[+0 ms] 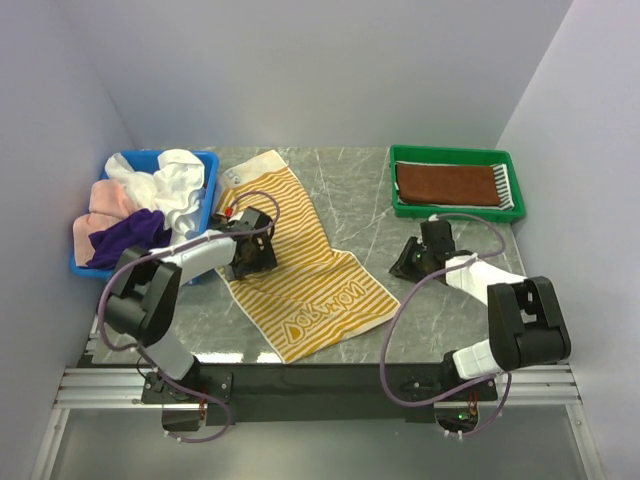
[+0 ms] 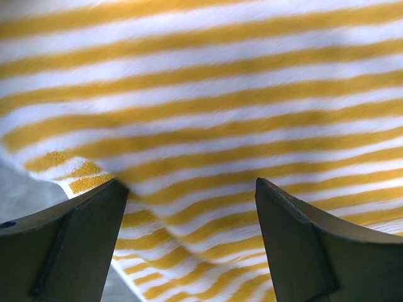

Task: Fold and stack the towels
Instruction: Flatten out the crumpled towel

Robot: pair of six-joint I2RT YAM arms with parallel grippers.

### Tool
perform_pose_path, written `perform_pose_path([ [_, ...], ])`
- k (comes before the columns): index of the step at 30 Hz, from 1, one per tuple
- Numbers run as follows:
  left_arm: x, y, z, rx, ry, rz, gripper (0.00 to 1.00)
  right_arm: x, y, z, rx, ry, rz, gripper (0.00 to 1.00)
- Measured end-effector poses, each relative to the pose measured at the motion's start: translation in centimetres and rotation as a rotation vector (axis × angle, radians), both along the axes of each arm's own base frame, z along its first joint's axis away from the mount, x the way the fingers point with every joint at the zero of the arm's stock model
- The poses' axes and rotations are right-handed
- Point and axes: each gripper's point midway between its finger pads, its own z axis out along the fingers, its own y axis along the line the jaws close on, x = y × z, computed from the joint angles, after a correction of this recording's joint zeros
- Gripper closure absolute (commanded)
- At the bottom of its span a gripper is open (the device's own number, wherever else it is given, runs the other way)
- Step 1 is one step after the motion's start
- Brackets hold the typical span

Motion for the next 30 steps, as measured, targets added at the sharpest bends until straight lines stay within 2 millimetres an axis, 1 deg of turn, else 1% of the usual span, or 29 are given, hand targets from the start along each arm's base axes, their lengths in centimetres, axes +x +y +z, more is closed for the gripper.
perform_pose_path([
  [2, 1.0, -0.8, 0.1, -0.004, 0.0, -0.013, 0.11, -0.2, 0.5, 0.6, -0.008, -0.021, 0.038, 0.64],
  [4, 2.1, -1.6, 0.2, -0.012, -0.005, -0.026, 0.1, -0.5, 1.9, 1.8, -0.036, -0.054, 0.127, 0.59],
  [6, 3.1, -2.3, 0.6, -0.018, -0.011, -0.036, 0.09, -0.8, 4.5, 3.2, -0.084, -0.102, 0.261, 0.57],
  [9, 5.0, -3.1, 1.4, -0.015, -0.025, -0.053, 0.09, -2.2, 10.4, 6.0, -0.119, -0.214, 0.508, 0.57],
  [11, 7.1, -4.0, 2.1, -0.02, -0.048, -0.062, 0.09, -4.2, 13.5, 7.2, -0.124, -0.269, 0.651, 0.57],
  [13, 9.5, -4.9, 2.5, -0.028, -0.075, -0.073, 0.09, -6.1, 15.2, 7.5, -0.129, -0.296, 0.757, 0.58],
  [14, 10.4, -5.3, 2.6, -0.034, -0.084, -0.077, 0.09, -7.4, 16.1, 7.4, -0.137, -0.306, 0.827, 0.58],
  [15, 11.3, -5.7, 2.6, -0.038, -0.09, -0.084, 0.08, -8.2, 16.6, 7.3, -0.145, -0.314, 0.87, 0.58],
  [18, 13.4, -6.8, 3.2, -0.058, -0.103, -0.105, 0.04, -11.5, 18.6, 7.0, -0.172, -0.352, 1.038, 0.57],
  [20, 13.9, -7.1, 3.9, -0.066, -0.111, -0.12, 0.01, -13.3, 19.8, 6.8, -0.199, -0.382, 1.141, 0.56],
  [22, 14.3, -7.3, 5.5, -0.074, -0.134, -0.136, 0.01, -14.5, 21.0, 6.6, -0.229, -0.408, 1.222, 0.52],
  [23, 14.4, -7.2, 6.3, -0.078, -0.144, -0.14, 0.01, -14.8, 21.5, 6.5, -0.251, -0.423, 1.255, 0.51],
  [25, 14.2, -6.9, 8.6, -0.093, -0.173, -0.149, 0.01, -15.2, 22.7, 6.4, -0.297, -0.452, 1.311, 0.48],
  [26, 14.1, -6.6, 9.8, -0.099, -0.189, -0.151, 0.01, -15.0, 23.3, 6.4, -0.316, -0.469, 1.327, 0.44],
  [27, 13.9, -6.2, 11.3, -0.106, -0.212, -0.153, 0.01, -15.0, 24.0, 6.4, -0.339, -0.482, 1.349, 0.43],
  [28, 13.8, -5.5, 13.1, -0.114, -0.244, -0.147, 0.01, -14.9, 24.7, 6.4, -0.36, -0.498, 1.367, 0.39],
  [29, 13.8, -4.7, 15.1, -0.123, -0.284, -0.138, 0.01, -14.8, 25.6, 6.3, -0.382, -0.514, 1.386, 0.39],
  [30, 13.7, -3.5, 17.5, -0.131, -0.338, -0.123, 0.01, -14.7, 26.3, 6.2, -0.404, -0.528, 1.406, 0.39],
])
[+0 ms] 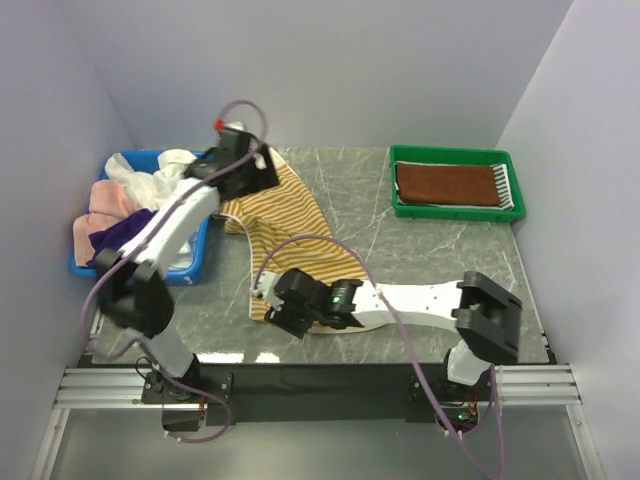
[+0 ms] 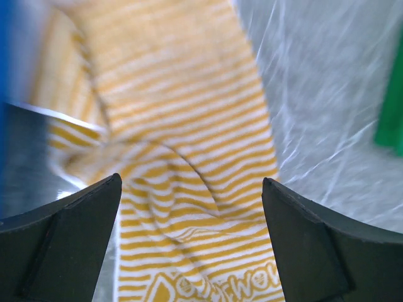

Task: Fold and stack the towels
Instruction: Flatten out the crumpled towel

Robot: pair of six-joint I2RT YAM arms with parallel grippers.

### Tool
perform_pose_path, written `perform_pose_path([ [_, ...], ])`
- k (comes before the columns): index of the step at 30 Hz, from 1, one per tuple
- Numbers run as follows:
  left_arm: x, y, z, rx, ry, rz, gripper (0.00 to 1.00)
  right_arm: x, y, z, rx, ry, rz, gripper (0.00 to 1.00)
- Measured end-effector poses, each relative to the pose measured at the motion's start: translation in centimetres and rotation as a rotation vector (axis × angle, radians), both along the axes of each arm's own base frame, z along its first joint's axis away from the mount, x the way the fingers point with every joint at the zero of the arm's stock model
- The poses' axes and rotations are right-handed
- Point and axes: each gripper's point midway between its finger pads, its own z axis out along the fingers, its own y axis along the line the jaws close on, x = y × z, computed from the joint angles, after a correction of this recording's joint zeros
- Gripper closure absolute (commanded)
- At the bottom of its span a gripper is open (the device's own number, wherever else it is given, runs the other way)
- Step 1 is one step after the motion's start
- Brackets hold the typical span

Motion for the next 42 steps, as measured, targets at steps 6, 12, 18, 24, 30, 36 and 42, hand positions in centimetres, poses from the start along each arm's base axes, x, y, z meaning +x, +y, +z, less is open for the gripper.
perform_pose_path([
  [6, -3.0, 8.6, 8.8, 0.008, -0.258, 0.163, 0.01, -0.2, 3.4, -1.8, -0.085, -0.078, 0.103, 0.46],
  [12, -6.1, 12.5, 5.6, 0.086, -0.247, 0.257, 0.01, -0.3, 4.4, -3.9, -0.167, -0.113, 0.153, 0.51],
  [18, -6.8, 15.1, 2.8, 0.155, -0.188, 0.323, 0.01, 0.6, 4.3, -5.4, -0.236, -0.168, 0.151, 0.58],
  [24, -6.5, 16.4, 3.5, 0.157, -0.216, 0.363, 0.01, 1.1, 4.5, -5.8, -0.264, -0.206, 0.157, 1.0],
  [30, -6.4, 16.7, 3.7, 0.153, -0.226, 0.373, 0.01, 0.3, 3.9, -5.0, -0.256, -0.144, 0.195, 1.0],
  [36, -6.2, 16.9, 3.8, 0.14, -0.233, 0.373, 0.01, 0.8, 3.3, 4.6, 0.05, 0.034, 0.221, 0.95],
  [42, -6.1, 16.9, 3.6, 0.125, -0.23, 0.364, 0.01, -2.1, 3.7, 4.6, 0.095, 0.264, 0.361, 0.59],
])
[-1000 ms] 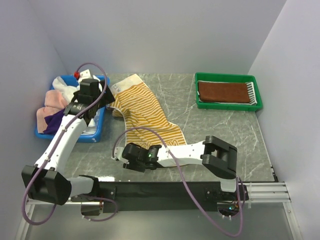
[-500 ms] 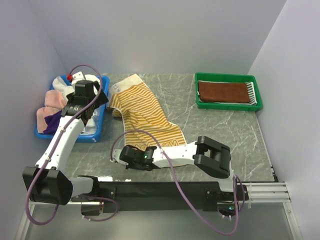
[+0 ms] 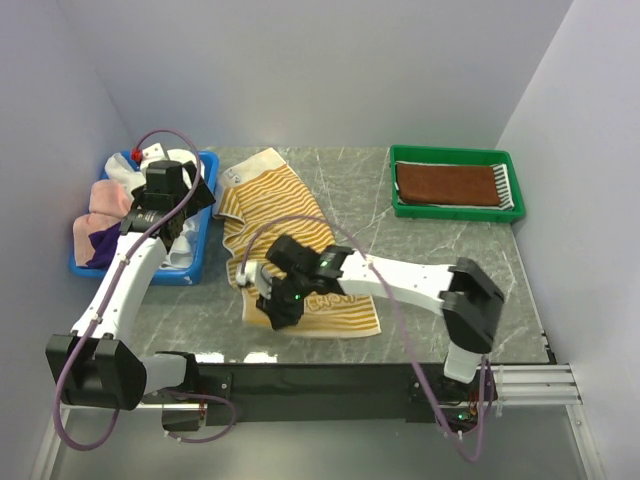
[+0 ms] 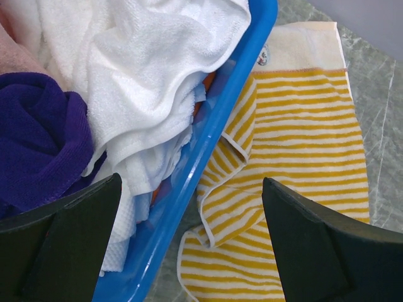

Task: Fold and stack the towels
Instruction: Flatten out the crumpled towel

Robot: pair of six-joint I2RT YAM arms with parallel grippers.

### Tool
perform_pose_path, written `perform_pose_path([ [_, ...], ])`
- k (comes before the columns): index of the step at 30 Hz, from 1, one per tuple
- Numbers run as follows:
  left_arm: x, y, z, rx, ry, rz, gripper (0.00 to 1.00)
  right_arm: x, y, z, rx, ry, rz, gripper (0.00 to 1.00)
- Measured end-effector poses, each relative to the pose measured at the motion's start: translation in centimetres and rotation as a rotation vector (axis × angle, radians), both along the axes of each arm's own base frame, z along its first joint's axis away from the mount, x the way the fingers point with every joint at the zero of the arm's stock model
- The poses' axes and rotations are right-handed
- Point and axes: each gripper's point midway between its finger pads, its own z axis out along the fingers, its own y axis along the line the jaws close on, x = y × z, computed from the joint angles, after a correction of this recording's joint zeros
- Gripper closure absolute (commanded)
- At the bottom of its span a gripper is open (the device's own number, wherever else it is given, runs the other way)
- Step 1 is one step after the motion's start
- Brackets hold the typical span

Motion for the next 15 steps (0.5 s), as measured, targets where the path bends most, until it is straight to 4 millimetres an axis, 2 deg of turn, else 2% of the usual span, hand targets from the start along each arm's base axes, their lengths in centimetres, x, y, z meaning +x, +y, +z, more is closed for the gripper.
perform_pose_path([
  [1, 0.0, -0.1, 0.0, -0.004, 0.001, -0.005, 0.01, -0.9, -0.3, -1.1, -0.032, 0.036, 0.026, 0.57],
  [2, 0.0, -0.2, 0.0, -0.005, 0.001, -0.009, 0.01, -1.8, -0.8, -2.4, -0.079, 0.079, 0.043, 0.5],
  [4, 0.1, -0.4, 0.0, -0.011, -0.003, -0.019, 0.01, -3.4, -2.3, -3.9, -0.146, 0.142, 0.066, 0.46],
  [5, 0.1, -0.4, 0.0, -0.013, -0.004, -0.023, 0.0, -3.8, -3.0, -4.0, -0.162, 0.159, 0.066, 0.41],
  [7, 0.2, -0.6, 0.0, -0.019, -0.004, -0.032, 0.01, -3.5, -3.9, -3.5, -0.154, 0.166, 0.025, 0.4],
  [9, 0.2, -0.9, 0.0, -0.026, -0.003, -0.049, 0.01, -1.6, -5.0, -2.2, -0.116, 0.142, -0.07, 0.41],
  [11, 0.3, -1.4, 0.0, -0.041, -0.005, -0.073, 0.01, 1.5, -6.0, -1.0, -0.084, 0.105, -0.206, 0.42],
  [13, 0.4, -2.1, 0.0, -0.059, -0.008, -0.106, 0.01, 5.3, -7.0, -0.2, -0.059, 0.069, -0.37, 0.44],
  [15, 0.4, -2.8, -0.2, -0.08, -0.009, -0.139, 0.01, 9.1, -8.1, -0.4, -0.059, 0.039, -0.534, 0.46],
])
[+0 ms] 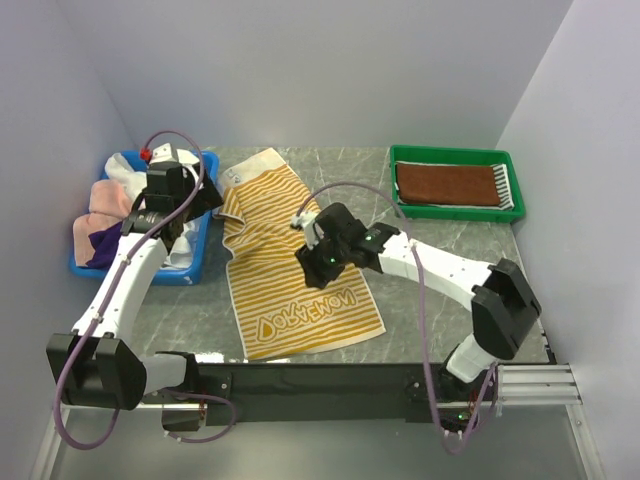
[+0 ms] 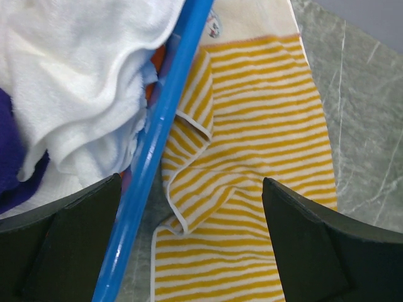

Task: Fold and stack the towels
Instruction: Flatten out the crumpled towel

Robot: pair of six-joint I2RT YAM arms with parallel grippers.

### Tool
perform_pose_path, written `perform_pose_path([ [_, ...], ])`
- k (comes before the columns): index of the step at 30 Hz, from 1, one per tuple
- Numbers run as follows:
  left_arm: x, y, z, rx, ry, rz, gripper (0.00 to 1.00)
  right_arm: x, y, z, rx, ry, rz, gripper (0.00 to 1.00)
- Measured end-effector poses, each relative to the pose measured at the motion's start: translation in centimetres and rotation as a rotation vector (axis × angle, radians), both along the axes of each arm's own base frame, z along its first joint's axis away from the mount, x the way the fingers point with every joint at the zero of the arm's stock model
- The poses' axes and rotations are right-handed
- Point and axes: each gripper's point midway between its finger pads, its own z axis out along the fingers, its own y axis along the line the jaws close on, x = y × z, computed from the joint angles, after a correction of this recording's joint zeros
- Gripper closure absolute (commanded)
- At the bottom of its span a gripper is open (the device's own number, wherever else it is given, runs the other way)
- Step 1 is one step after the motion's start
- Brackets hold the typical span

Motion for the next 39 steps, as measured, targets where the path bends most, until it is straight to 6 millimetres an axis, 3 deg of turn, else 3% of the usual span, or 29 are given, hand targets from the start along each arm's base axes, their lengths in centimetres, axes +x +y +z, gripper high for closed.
perform_pose_path([
  [2, -0.1, -0.6, -0.5, -0.016, 0.011, -0.029, 0.01, 2.7, -0.9, -1.2, -0.051, -0.013, -0.124, 0.47],
  [6, -0.2, -1.2, -0.8, -0.025, 0.021, -0.062, 0.01, 6.6, -0.5, -4.7, -0.171, -0.037, -0.255, 0.48],
  [11, -0.1, -1.5, -0.9, -0.024, 0.016, -0.079, 0.01, 8.4, -0.9, -8.9, -0.288, -0.038, -0.322, 0.48],
  [14, 0.0, -1.7, -1.0, -0.028, 0.019, -0.092, 0.01, 7.9, -2.0, -10.5, -0.339, -0.013, -0.347, 0.48],
  [17, 0.0, -2.0, -1.3, -0.036, 0.029, -0.106, 0.01, 7.2, -2.8, -10.7, -0.332, -0.01, -0.377, 0.48],
  [25, 0.2, -3.6, -3.1, -0.059, 0.082, -0.164, 0.01, 0.4, -8.7, -10.8, -0.35, 0.102, -0.463, 0.47],
  [29, 0.2, -5.8, -4.9, -0.065, 0.139, -0.223, 0.01, -2.9, -9.9, -9.8, -0.344, 0.201, -0.44, 0.46],
  [31, 0.0, -7.0, -5.9, -0.066, 0.175, -0.251, 0.01, -2.8, -9.5, -7.9, -0.304, 0.193, -0.433, 0.47],
  [36, -0.1, -8.9, -7.6, -0.068, 0.244, -0.286, 0.01, 2.7, -6.2, -0.4, -0.142, 0.006, -0.401, 0.5],
  [39, 0.2, -8.8, -7.7, -0.06, 0.271, -0.275, 0.01, 3.3, -4.1, 1.8, -0.092, -0.094, -0.282, 0.49],
])
